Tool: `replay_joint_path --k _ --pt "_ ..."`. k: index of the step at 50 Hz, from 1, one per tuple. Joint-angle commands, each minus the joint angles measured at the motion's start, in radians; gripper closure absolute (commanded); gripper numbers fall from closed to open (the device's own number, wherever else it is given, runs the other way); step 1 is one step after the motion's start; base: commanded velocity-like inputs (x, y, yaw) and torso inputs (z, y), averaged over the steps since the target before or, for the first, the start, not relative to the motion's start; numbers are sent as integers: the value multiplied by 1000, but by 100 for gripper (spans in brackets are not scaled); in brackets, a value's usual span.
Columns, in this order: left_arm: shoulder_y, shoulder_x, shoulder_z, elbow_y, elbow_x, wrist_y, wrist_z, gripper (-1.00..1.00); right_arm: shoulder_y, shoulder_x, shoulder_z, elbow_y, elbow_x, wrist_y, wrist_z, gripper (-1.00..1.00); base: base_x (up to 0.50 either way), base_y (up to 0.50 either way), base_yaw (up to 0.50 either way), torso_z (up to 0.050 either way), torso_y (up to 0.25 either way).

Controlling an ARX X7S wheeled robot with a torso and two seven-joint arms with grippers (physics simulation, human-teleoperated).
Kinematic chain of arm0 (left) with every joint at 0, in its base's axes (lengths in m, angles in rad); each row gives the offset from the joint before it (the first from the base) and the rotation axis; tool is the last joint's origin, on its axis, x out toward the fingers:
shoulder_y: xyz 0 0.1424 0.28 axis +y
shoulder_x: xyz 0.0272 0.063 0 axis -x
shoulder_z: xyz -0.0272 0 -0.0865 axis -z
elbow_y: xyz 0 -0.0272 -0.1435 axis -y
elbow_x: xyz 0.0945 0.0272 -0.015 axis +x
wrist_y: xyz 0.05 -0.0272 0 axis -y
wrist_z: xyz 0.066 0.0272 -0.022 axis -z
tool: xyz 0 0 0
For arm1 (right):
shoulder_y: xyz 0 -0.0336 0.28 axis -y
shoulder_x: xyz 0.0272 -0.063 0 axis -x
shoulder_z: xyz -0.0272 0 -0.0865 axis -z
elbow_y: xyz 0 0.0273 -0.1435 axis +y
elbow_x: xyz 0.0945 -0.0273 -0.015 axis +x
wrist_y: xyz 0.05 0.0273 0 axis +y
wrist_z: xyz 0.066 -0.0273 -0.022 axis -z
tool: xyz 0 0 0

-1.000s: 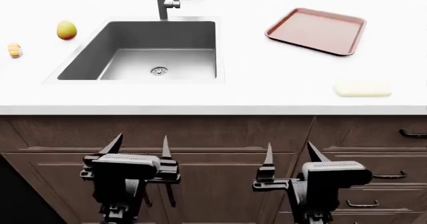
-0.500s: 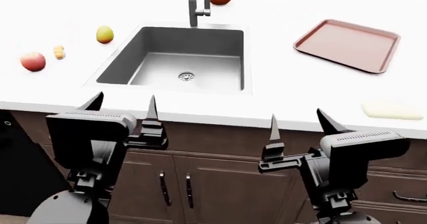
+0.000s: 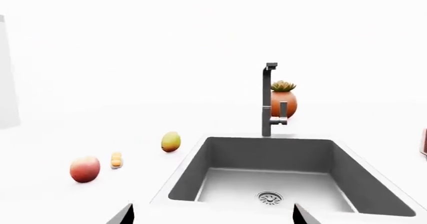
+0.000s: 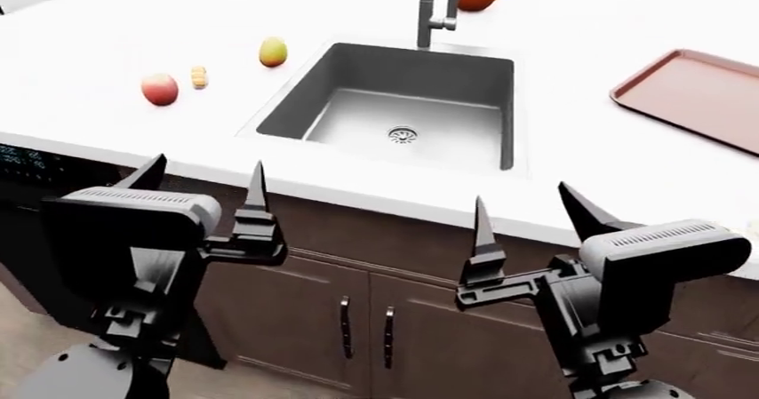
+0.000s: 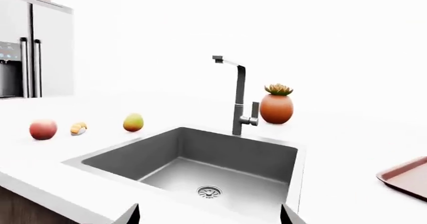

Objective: Pick up the fruits and vegetables and place them in the sink. Turn on the sink faucet to wash them. Then turn the sink off and put them in the tray.

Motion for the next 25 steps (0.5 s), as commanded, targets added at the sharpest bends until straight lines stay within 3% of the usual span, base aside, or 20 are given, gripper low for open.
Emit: replay_joint_path --k 1,7,17,25 --pt "0 -12 -3 15 -14 -18 -8 -100 4 15 -14 -12 7 16 3 -100 0 0 500 50 0" --pt "-19 -17 -15 24 -24 -40 -14 -100 34 34 -39 -34 2 72 11 -100 -71 240 250 50 0" --pt "-103 -43 -65 56 -52 -132 -19 -100 169 53 -53 -111 37 268 20 -100 22 524 0 1 0" --pt "-204 -63 -109 80 -98 -300 -14 -100 292 44 -30 -153 98 441 7 -100 273 411 0 0 0"
